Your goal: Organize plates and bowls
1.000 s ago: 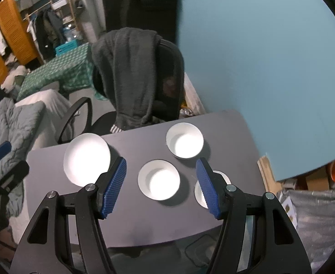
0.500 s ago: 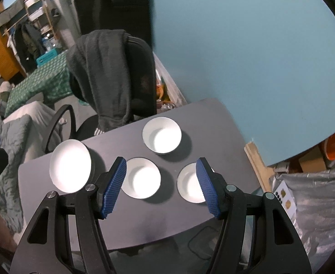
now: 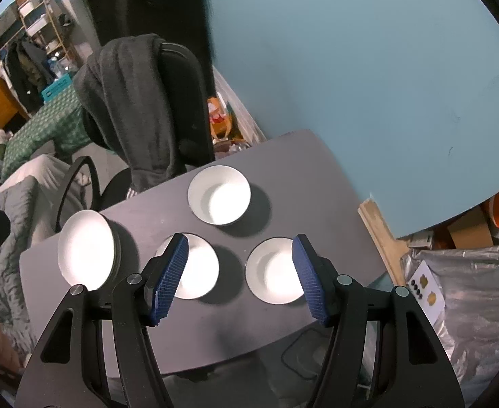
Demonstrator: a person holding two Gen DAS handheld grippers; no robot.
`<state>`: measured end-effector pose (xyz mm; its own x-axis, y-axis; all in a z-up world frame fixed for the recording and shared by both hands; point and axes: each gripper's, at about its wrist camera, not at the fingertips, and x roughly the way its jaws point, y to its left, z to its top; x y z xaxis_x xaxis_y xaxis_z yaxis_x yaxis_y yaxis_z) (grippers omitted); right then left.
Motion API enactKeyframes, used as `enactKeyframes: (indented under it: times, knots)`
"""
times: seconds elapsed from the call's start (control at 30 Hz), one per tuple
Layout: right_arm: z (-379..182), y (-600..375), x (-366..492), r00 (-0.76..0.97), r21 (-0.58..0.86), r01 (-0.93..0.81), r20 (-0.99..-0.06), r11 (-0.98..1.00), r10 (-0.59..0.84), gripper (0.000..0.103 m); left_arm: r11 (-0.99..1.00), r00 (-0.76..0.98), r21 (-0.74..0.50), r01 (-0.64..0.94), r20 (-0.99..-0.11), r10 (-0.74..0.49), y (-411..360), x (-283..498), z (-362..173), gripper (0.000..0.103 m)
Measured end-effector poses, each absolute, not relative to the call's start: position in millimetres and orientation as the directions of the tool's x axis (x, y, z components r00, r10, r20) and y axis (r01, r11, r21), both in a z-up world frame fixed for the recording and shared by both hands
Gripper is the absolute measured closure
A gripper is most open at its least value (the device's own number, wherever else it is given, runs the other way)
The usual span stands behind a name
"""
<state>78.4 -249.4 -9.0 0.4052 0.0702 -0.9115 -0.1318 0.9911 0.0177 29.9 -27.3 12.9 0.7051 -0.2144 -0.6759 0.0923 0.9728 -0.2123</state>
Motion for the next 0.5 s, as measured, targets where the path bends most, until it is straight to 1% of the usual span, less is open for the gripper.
enactKeyframes:
  times: [0.23, 0.3, 0.5]
  knots:
    - [-29, -259, 94, 0.386, 0.027, -0.144, -0.919, 0.989, 0.081, 0.041, 0.968, 0.639, -0.239, 0.077, -0.733, -0.232, -35, 47, -12, 0.017]
    - [-37, -261, 98, 0.381, 0.031, -0.157, -0.920, 0.987, 0.089, 0.041, 0.972, 0.592, -0.233, 0.040, -0.778, -0.211, -37, 57, -28, 0.017]
    - [-67, -261, 114, 0.335, 0.035, -0.214, -0.936, 0.976, 0.107, 0.041, 0.964, 0.485, -0.262, -0.051, -0.850, -0.205, -32, 73, -72, 0.017]
